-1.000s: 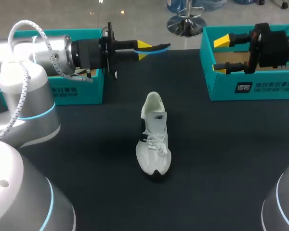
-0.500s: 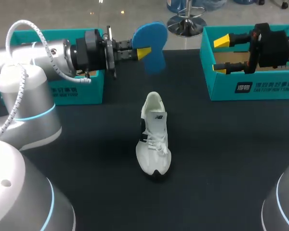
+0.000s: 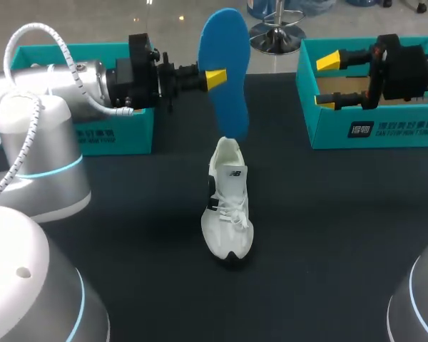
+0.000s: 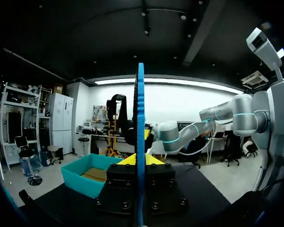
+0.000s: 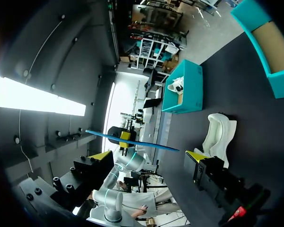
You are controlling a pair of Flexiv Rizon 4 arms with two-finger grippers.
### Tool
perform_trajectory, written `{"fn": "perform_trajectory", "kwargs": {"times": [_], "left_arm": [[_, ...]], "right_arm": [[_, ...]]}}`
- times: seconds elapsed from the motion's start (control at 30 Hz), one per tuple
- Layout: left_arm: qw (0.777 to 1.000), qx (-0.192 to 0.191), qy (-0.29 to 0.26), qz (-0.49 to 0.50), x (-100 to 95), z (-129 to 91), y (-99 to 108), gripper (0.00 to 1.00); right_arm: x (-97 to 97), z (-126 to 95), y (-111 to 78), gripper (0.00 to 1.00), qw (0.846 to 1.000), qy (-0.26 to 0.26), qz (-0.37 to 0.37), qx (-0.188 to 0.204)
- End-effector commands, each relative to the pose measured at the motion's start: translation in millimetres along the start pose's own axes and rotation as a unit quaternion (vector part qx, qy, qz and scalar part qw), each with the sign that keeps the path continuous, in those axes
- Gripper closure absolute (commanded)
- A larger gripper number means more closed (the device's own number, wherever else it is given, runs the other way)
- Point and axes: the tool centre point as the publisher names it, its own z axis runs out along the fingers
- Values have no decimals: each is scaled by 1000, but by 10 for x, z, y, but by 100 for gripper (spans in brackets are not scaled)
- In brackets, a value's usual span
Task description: Take the shoe out of the shoebox, open the shoe tongue, remove and reinsert the insole, then place the shoe into the shoebox
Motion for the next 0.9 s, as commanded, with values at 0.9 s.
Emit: {"fn": "perform_trajectory", "kwargs": {"times": [0.9], "left_arm": [[717,-129,89,-680,-49,-2,65,100]], "right_arm": [[5,-1,-10,0,1000,-2,1,0]]}}
